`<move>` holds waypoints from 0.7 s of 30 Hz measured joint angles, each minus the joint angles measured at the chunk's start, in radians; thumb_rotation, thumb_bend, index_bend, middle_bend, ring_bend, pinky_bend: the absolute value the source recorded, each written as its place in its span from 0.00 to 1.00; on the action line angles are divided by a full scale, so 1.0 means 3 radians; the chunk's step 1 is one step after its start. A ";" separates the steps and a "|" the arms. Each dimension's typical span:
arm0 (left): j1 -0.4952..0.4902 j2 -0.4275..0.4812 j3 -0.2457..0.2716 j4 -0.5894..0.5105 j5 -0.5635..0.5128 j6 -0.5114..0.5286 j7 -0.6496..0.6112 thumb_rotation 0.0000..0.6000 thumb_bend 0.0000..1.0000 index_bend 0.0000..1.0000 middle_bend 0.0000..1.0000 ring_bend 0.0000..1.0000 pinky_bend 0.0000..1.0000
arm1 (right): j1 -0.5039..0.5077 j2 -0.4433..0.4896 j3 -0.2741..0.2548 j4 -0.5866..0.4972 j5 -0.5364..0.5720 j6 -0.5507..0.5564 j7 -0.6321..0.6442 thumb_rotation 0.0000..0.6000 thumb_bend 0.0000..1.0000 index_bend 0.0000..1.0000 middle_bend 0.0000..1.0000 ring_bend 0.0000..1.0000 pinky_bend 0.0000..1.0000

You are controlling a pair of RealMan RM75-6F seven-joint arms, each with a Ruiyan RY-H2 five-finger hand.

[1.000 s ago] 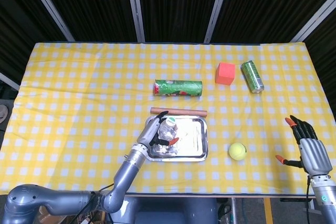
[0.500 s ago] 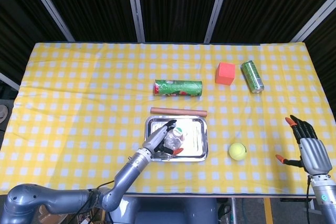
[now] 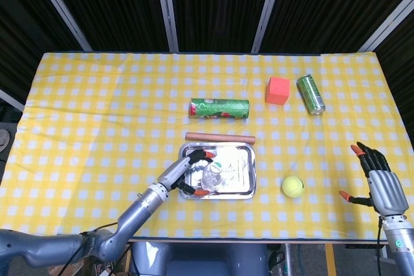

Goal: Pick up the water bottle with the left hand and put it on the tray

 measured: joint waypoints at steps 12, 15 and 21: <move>0.0887 0.1340 0.0387 -0.0464 0.1080 0.1054 -0.0601 1.00 0.33 0.18 0.24 0.00 0.00 | 0.0005 -0.0008 -0.0003 -0.0025 -0.0023 0.0011 -0.0049 1.00 0.05 0.01 0.00 0.00 0.00; 0.1200 0.1415 0.0403 -0.0286 0.1089 0.1669 -0.0399 1.00 0.34 0.19 0.23 0.00 0.00 | 0.0012 -0.0018 -0.0001 -0.0027 -0.0035 0.0018 -0.0100 1.00 0.05 0.01 0.00 0.00 0.00; 0.1675 0.1351 0.0360 0.0574 0.0905 0.2475 0.0354 1.00 0.34 0.20 0.20 0.00 0.00 | 0.0019 -0.0093 0.0018 0.0000 -0.0046 0.0070 -0.0308 1.00 0.05 0.01 0.00 0.00 0.00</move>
